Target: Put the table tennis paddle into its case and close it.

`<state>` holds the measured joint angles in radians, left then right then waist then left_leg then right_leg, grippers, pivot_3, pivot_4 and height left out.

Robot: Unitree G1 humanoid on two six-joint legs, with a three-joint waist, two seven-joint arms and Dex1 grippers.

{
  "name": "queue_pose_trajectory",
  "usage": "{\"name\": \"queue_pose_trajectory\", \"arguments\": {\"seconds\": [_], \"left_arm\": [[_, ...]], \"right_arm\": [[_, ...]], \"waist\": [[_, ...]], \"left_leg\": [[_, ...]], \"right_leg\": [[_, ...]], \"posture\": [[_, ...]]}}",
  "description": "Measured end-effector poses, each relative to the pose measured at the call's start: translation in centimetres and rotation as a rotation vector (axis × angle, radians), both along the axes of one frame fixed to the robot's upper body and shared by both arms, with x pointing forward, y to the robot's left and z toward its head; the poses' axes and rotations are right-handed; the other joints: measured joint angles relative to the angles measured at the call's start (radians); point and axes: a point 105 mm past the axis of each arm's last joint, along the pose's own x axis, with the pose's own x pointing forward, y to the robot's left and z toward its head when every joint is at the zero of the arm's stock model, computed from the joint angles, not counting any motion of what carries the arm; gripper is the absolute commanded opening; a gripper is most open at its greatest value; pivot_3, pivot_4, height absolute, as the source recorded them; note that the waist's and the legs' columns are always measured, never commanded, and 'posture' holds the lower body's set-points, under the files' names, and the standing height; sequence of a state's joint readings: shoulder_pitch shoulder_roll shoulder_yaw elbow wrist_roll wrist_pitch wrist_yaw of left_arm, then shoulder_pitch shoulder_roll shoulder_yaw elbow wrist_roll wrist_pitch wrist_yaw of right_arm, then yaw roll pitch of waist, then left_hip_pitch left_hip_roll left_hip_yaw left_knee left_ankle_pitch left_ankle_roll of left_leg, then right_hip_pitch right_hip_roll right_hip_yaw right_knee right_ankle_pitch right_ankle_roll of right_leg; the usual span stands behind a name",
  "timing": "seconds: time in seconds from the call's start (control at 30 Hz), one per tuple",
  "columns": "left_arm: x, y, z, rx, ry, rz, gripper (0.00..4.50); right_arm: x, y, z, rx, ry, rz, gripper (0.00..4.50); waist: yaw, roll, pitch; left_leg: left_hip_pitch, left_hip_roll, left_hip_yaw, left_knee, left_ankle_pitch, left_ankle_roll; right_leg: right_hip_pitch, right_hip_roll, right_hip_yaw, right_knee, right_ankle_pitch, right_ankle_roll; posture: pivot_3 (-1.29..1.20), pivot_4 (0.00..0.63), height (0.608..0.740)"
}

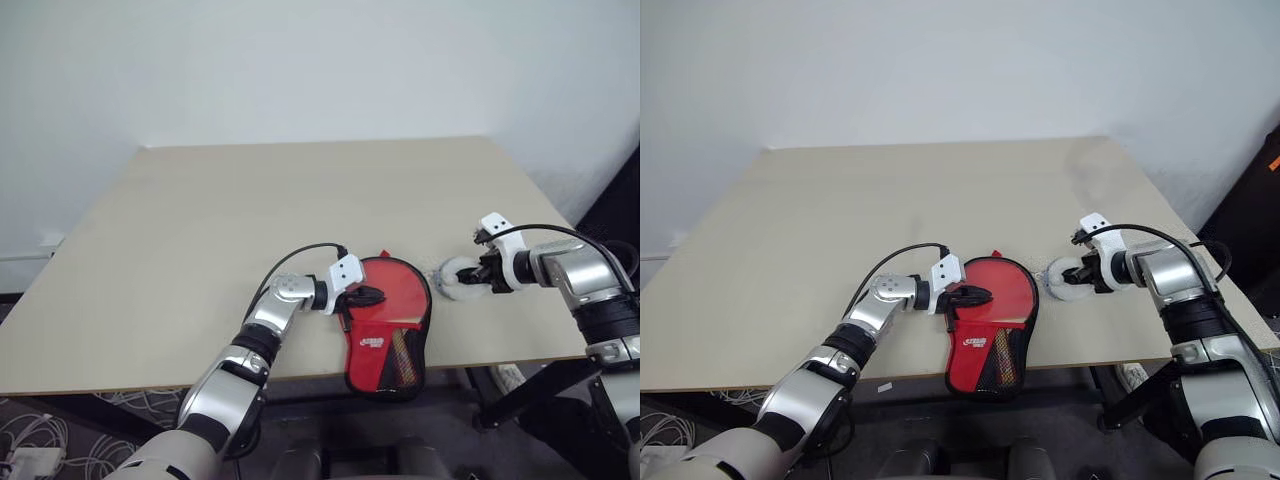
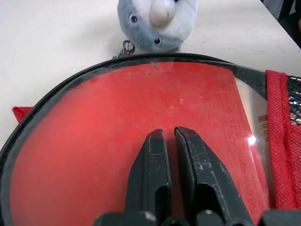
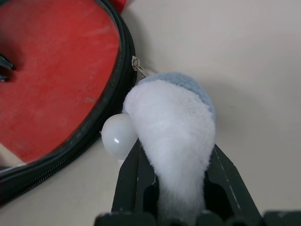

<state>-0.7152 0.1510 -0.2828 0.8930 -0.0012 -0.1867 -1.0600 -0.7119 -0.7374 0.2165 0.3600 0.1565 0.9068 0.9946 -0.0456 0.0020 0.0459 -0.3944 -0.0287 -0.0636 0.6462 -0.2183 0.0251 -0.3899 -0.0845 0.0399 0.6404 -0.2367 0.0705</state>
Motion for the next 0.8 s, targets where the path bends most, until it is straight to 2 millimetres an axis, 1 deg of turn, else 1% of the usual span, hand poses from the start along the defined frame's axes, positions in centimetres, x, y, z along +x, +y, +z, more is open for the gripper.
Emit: {"name": "queue_pose_trajectory", "arguments": {"seconds": [0.13,0.23,0.43,0.8], "left_arm": [[0.1,0.1,0.1,-0.003,0.005,0.002,0.29],[0.2,0.1,0.1,-0.005,0.011,0.005,0.29],[0.4,-0.2,0.2,-0.007,0.021,0.004,0.29],[0.6,-0.2,0.1,-0.009,0.043,0.015,0.29]], "right_arm": [[-0.7,-0.3,0.8,-0.008,-0.009,0.043,0.43],[-1.7,-0.5,1.2,-0.02,-0.009,0.088,0.43],[-4.4,-0.6,1.1,-0.034,0.027,0.184,0.43],[-8.5,0.1,1.3,-0.041,0.059,0.345,0.43]], "waist": [[0.001,0.0,0.0],[0.003,0.0,0.0],[0.02,0.0,0.0],[0.029,-0.002,0.0]], "left_leg": [[0.0,0.0,0.0,0.001,0.0,0.0],[0.0,0.0,-0.001,0.001,0.0,0.0],[0.0,0.0,0.0,0.003,-0.001,0.0],[0.0,0.001,0.0,0.004,-0.001,0.0]], "right_leg": [[0.0,0.0,0.0,0.0,0.0,0.0],[0.001,0.0,-0.001,0.0,0.0,0.0],[0.001,0.0,0.0,0.0,0.0,0.0],[0.001,0.0,-0.001,0.0,0.0,0.001]], "posture": [[0.0,0.0,0.74],[0.0,0.0,0.74],[0.0,0.0,0.74],[0.0,0.0,0.74]]}}
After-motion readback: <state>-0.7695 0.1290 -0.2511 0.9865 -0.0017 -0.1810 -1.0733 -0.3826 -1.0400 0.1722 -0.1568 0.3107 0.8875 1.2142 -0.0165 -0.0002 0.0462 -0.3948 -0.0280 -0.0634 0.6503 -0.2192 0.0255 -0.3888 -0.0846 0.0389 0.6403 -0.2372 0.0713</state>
